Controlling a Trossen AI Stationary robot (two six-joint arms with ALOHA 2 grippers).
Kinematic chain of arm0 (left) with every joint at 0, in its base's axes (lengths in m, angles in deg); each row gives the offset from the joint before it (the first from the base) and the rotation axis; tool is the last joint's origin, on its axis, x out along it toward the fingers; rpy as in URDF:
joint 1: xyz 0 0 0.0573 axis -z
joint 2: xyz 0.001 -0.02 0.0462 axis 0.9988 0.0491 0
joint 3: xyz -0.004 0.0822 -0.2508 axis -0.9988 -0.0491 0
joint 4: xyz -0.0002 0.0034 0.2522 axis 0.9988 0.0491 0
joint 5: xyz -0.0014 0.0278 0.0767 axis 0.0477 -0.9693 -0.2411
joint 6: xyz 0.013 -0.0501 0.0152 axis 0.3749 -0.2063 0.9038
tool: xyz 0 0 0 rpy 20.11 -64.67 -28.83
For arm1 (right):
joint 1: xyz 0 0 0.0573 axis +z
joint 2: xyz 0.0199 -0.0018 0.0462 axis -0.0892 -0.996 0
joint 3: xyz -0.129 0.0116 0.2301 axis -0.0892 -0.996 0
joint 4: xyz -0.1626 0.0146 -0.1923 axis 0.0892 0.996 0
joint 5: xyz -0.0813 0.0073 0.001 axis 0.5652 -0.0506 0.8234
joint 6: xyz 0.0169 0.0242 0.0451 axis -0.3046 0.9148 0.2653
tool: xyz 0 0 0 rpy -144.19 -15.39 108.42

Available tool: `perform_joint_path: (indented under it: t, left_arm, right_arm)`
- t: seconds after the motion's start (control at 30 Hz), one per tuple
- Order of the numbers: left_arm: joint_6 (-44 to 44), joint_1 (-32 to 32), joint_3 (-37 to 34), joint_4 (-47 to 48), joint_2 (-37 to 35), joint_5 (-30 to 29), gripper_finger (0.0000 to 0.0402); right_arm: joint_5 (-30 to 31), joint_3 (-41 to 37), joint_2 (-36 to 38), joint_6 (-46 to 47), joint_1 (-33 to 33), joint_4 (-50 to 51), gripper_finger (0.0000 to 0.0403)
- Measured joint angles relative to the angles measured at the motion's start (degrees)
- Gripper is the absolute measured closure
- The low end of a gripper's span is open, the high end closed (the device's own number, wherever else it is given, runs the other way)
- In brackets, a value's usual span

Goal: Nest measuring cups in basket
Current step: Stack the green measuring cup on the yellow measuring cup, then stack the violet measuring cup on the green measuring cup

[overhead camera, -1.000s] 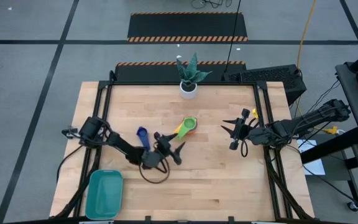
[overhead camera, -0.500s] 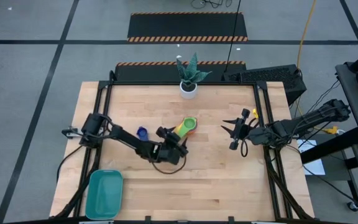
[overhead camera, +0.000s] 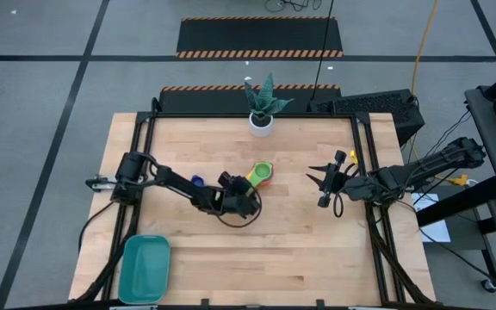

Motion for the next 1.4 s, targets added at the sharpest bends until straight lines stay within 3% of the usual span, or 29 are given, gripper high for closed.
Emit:
perform_joint_path:
  t: [0.27,0.57,0.7,1.07,1.4]
  left_arm:
    - [-1.45,0.42,0.0,-0.11,0.0,1.08,0.0226]
    - [-2.12,0.96,0.0,-0.08,0.0,1.22,0.0276]
    - [-2.2,0.96,0.0,0.24,0.0,1.21,0.0262]
    - [-3.17,3.65,0.04,1.6,-1.09,1.0,0.0164]
    - [-16.52,8.58,0.0,24.03,-10.23,1.1,0.0158]
  right_arm:
    - [0.0,0.01,0.0,0.13,0.0,-0.02,0.03]
    - [-0.02,0.01,0.0,0.15,0.01,-0.02,0.03]
    - [-0.02,0.02,0.0,0.15,0.01,-0.02,0.03]
    - [-1.66,0.02,0.02,0.17,0.01,0.17,0.03]
    - [-5.56,0.04,0.01,0.83,0.02,-0.09,0.03]
